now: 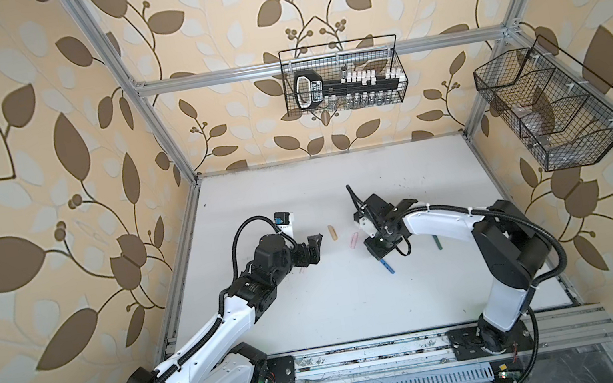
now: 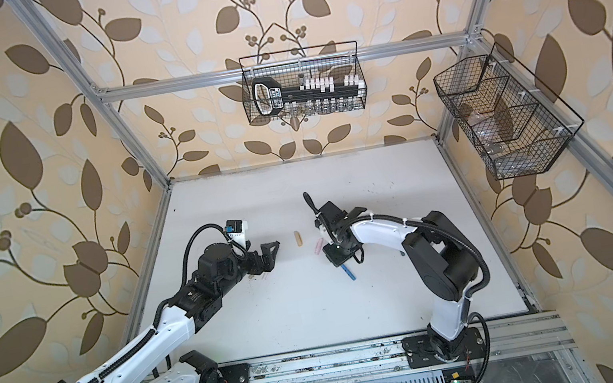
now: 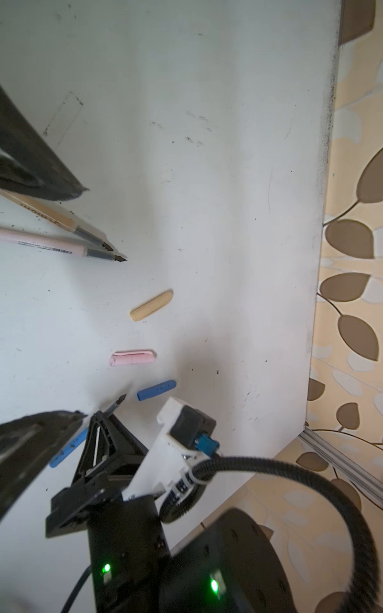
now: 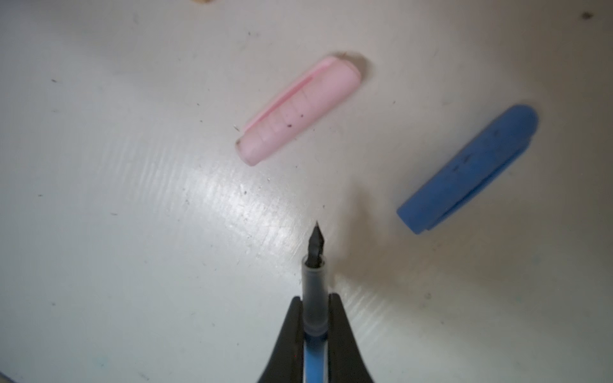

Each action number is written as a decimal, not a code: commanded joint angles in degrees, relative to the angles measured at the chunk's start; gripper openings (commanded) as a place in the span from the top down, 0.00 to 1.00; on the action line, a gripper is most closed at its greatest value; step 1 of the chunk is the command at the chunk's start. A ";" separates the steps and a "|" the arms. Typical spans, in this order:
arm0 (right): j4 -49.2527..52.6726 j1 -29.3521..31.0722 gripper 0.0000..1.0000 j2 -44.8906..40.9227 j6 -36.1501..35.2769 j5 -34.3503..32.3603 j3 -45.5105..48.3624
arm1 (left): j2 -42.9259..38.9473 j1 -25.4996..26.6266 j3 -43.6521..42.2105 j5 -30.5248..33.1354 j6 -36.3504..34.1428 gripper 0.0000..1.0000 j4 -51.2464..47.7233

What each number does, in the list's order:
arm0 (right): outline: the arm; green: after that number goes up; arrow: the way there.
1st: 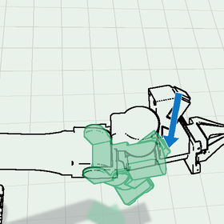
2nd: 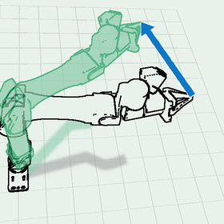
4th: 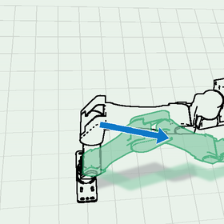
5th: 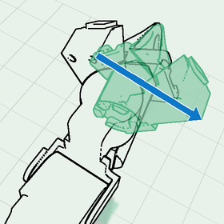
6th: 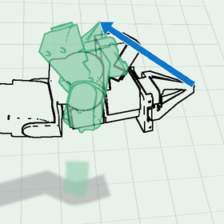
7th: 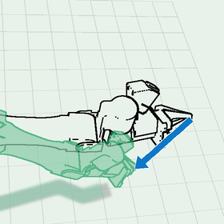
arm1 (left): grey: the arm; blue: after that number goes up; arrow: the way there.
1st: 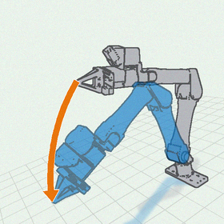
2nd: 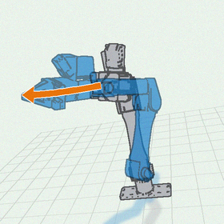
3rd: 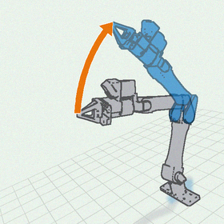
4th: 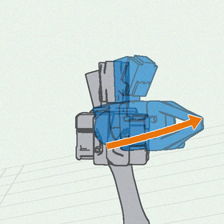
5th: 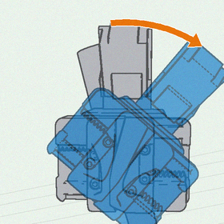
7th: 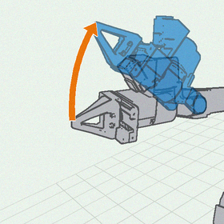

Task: Insert the pens into the pen caps
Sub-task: 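Carry the blue pen to the left gripper while the left gripper moves to meet it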

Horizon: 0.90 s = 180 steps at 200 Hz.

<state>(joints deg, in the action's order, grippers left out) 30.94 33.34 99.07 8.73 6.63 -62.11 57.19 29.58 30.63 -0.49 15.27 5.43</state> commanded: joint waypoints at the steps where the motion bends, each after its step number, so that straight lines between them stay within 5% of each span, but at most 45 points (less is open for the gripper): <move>1: -11.26 -2.14 0.89 -6.79 3.03 8.56 5.04 | 0.42 -0.13 0.82 -2.64 0.99 0.01 2.38; 34: -30.84 -7.12 0.92 -17.64 11.42 17.33 17.58 | 1.35 -0.14 0.72 -7.99 1.41 0.01 4.48; 99: -63.56 -8.59 0.92 -30.32 29.60 21.32 34.50 | 11.11 -0.10 0.70 -34.55 6.85 0.01 20.41; 129: -67.79 -4.95 0.91 -33.40 31.06 16.43 36.99 | 14.79 0.12 0.90 -41.63 8.90 0.01 26.21; 180: -73.01 -1.28 0.91 -31.07 32.81 13.76 36.71 | 16.99 1.47 1.46 -44.40 9.28 0.01 28.64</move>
<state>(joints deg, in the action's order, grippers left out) -36.01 31.24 66.24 39.09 22.50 -25.76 74.02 30.00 30.63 -40.21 23.88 29.08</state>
